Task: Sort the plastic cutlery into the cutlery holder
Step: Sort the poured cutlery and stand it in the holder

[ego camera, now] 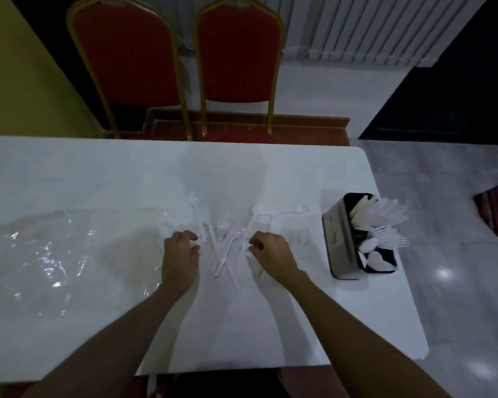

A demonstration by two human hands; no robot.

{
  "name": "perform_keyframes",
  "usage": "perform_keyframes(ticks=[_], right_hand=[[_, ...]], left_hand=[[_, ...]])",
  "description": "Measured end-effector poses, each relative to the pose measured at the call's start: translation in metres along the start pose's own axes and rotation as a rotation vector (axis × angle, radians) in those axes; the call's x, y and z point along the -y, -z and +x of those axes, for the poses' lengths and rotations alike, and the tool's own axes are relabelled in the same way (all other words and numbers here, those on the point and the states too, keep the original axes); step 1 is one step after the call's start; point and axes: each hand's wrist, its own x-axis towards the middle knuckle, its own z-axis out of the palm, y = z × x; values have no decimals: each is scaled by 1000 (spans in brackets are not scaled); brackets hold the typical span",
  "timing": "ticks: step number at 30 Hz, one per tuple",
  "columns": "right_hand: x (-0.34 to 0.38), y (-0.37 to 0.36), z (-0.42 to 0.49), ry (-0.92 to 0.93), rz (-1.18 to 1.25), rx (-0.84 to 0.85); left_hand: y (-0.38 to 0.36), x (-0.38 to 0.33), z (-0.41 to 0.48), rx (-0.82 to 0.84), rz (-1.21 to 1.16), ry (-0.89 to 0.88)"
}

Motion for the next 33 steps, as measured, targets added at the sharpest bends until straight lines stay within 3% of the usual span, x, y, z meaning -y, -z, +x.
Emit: perform_keyframes(ticks=[2,7,11,15,20,23,26,33], right_hand=[[15,-27,5,-82,30,9],[45,-76,7,-223,-111,32],[41,-81,5,-253,-50,-40],[32,-65,2,-363,96,-139],[9,-45,2,-459,141,-204],[3,-39,4,-492,167,-210],[2,-35,8,-512,164,-218],[-2,-32,6,-538,149,-200]], left_hand=[[6,19,0,74,25,59],[8,36,-7,230,37,-47],[4,46,-17,175,25,-98],[8,53,-10,123,-94,18],[17,54,-15,-87,-173,247],[14,61,-25,-18,-148,373],[10,61,-25,20,-152,347],[16,45,5,-63,-292,333]])
